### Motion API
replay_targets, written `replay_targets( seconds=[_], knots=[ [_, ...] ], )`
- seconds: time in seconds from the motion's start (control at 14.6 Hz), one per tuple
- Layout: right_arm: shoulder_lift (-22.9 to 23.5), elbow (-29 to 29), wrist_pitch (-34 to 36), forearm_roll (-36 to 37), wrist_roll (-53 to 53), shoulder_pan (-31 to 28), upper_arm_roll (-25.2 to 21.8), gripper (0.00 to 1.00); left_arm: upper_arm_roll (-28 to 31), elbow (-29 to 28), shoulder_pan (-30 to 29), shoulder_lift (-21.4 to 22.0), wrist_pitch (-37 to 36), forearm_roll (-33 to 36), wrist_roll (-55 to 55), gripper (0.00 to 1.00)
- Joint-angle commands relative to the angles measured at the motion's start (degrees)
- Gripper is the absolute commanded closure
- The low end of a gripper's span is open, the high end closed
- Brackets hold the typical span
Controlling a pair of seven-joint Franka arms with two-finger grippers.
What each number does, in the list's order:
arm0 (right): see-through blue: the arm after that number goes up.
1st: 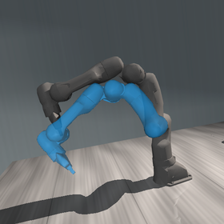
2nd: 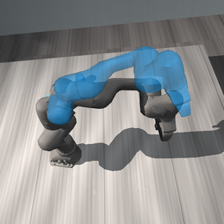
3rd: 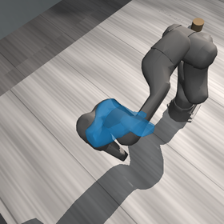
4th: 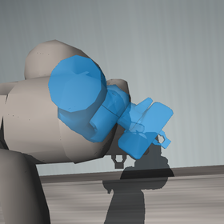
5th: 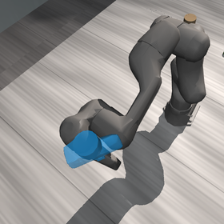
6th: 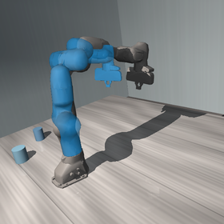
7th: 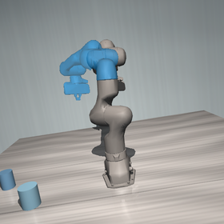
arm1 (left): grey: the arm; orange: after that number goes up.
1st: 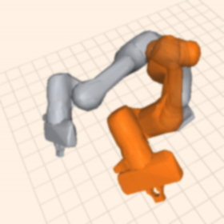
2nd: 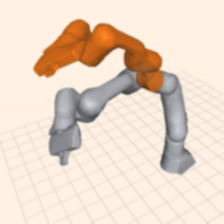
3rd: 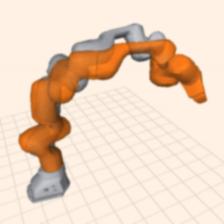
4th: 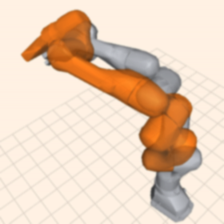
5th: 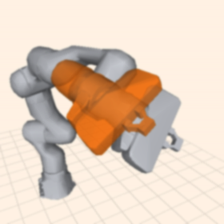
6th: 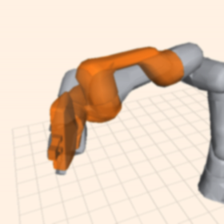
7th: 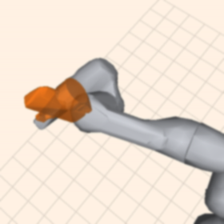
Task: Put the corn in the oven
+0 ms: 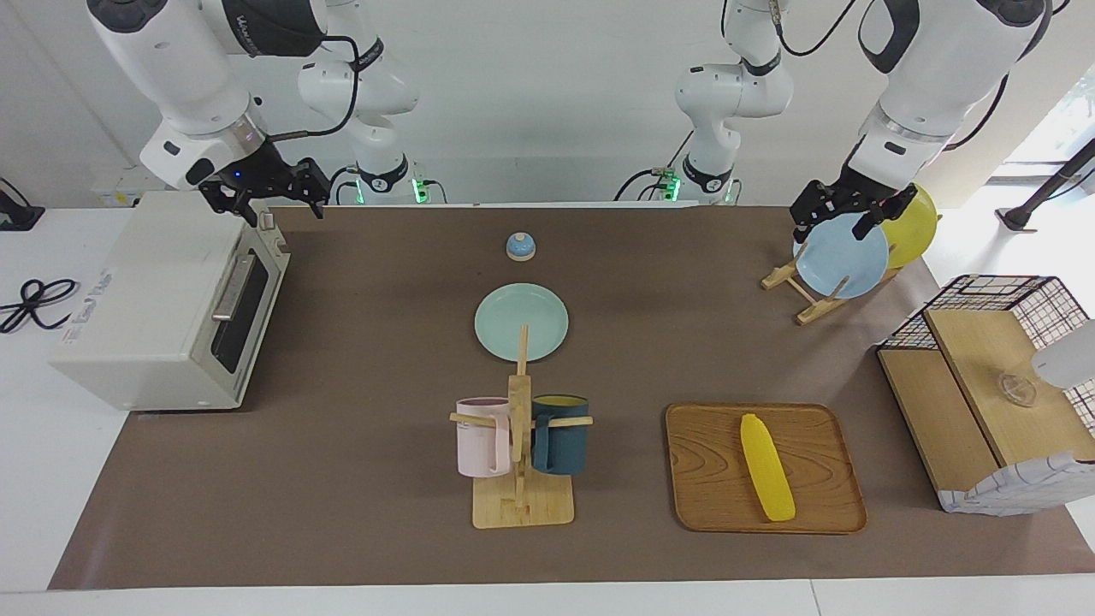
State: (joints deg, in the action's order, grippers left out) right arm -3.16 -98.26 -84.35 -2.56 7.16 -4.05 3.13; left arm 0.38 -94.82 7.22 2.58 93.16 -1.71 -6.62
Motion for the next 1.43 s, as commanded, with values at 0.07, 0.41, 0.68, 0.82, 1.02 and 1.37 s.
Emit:
replay_targets(
  seconds=[0.07, 0.41, 0.68, 0.82, 1.02, 1.37],
  knots=[
    [-3.87, -9.39, -11.07, 2.54, 1.17, -1.22, 0.21, 1.00, -0.11, -0.37, 0.16, -2.48, 2.89, -0.92, 0.11, 0.00],
    [-4.05, -14.76, -18.82, 3.44, 6.18, -6.66, 0.12, 1.00, -0.20, 2.35, 0.34, -10.38, 7.73, -1.90, 0.11, 0.00],
    [-3.17, -15.65, -20.94, 3.44, 7.25, -8.52, 0.12, 1.00, -0.20, 7.98, 1.74, -20.31, 11.50, -2.07, -0.06, 0.00],
    [-2.56, -15.73, -21.81, 4.48, 7.43, -8.69, 0.12, 1.00, -0.20, 10.00, 2.10, -24.18, 13.62, -2.07, -0.06, 0.00],
    [-1.67, -16.96, -24.80, 4.75, 10.49, -11.68, 0.12, 1.00, -0.11, 19.29, 2.97, -33.66, 13.80, -2.07, -0.24, 0.00],
    [-1.59, -18.37, -25.60, 4.75, 10.77, -11.94, 0.12, 1.00, 0.42, 25.66, 3.94, -43.18, 20.55, -1.63, -0.24, 0.00]
  ],
)
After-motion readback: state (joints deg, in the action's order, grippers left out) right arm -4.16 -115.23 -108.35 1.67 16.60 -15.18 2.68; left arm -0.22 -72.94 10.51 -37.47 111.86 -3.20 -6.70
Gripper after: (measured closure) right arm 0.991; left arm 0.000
